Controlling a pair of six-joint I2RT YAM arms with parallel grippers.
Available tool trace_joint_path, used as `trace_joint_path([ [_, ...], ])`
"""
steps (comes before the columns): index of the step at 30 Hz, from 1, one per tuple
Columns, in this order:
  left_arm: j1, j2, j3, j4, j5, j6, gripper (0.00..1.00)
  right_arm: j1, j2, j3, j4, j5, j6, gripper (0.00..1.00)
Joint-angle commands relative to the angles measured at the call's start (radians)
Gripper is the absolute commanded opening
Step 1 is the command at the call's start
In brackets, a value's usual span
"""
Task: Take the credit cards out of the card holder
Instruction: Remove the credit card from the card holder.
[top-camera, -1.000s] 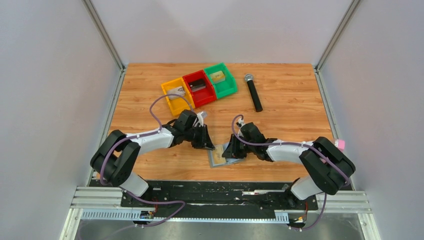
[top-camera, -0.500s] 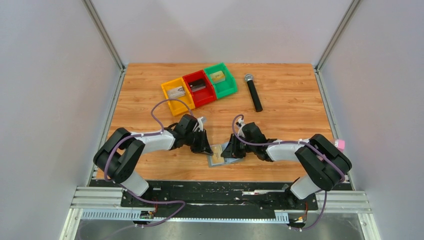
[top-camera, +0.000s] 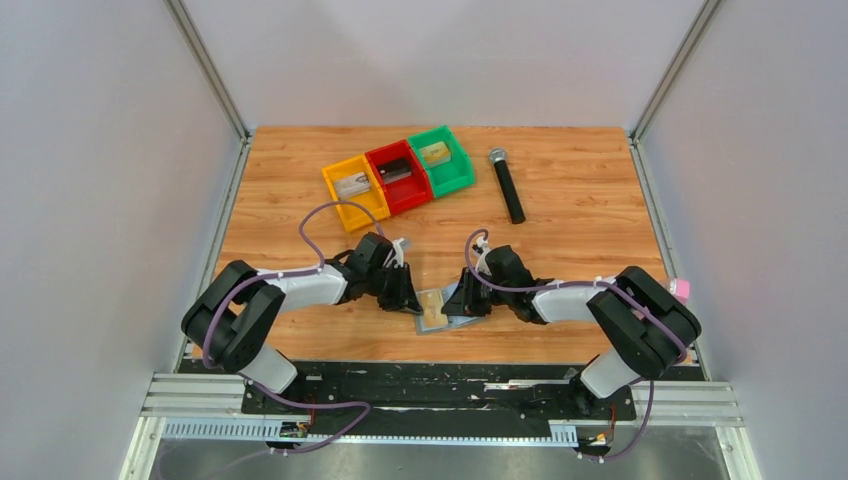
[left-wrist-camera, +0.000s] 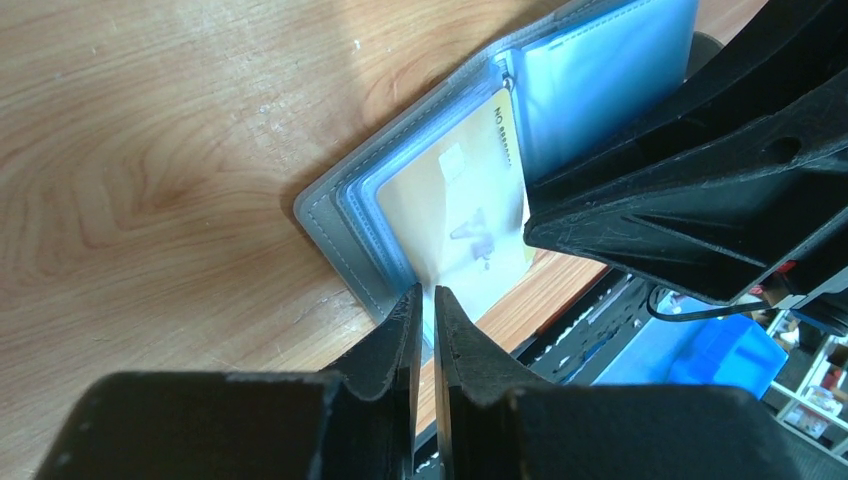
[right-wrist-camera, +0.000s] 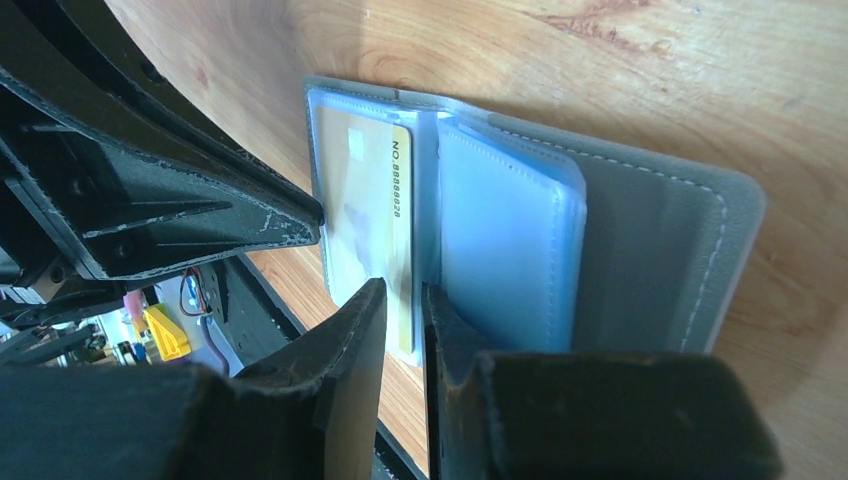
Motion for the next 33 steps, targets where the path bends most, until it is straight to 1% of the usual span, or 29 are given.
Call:
trace_joint_path([
  [1,-0.010,-0.023,-0.021,0.016,-0.009,0.015,0.16,-0.003,0.016,-0.013,0.062,-0.026,0.007,0.21],
  [10,-0.015,-0.006,-0.037,0.067,0.000,-0.004,0.16,-0.003,0.047,-0.010,0.093,-0.049,0.009,0.20],
  [12,-0.015,-0.005,-0.037,0.067,-0.003,-0.005,0.16,-0.003,0.044,-0.012,0.095,-0.051,0.009,0.16],
  [15,-0.015,-0.001,-0.035,0.058,-0.010,0.000,0.16,-0.006,0.029,-0.015,0.087,-0.048,0.000,0.01],
  [16,-0.015,0.002,-0.034,0.052,-0.018,0.004,0.16,-0.009,0.019,-0.015,0.079,-0.044,-0.006,0.00],
  [23,-0.015,0.009,-0.022,-0.001,-0.056,0.032,0.16,-0.086,-0.064,-0.046,0.023,-0.061,-0.052,0.00],
  [28,-0.015,0.014,-0.022,-0.011,-0.066,0.042,0.16,-0.133,-0.094,-0.034,-0.038,-0.114,-0.121,0.00],
  [33,-0.016,0.002,-0.017,-0.015,-0.053,0.043,0.16,-0.174,-0.158,-0.020,-0.116,-0.166,-0.188,0.00],
])
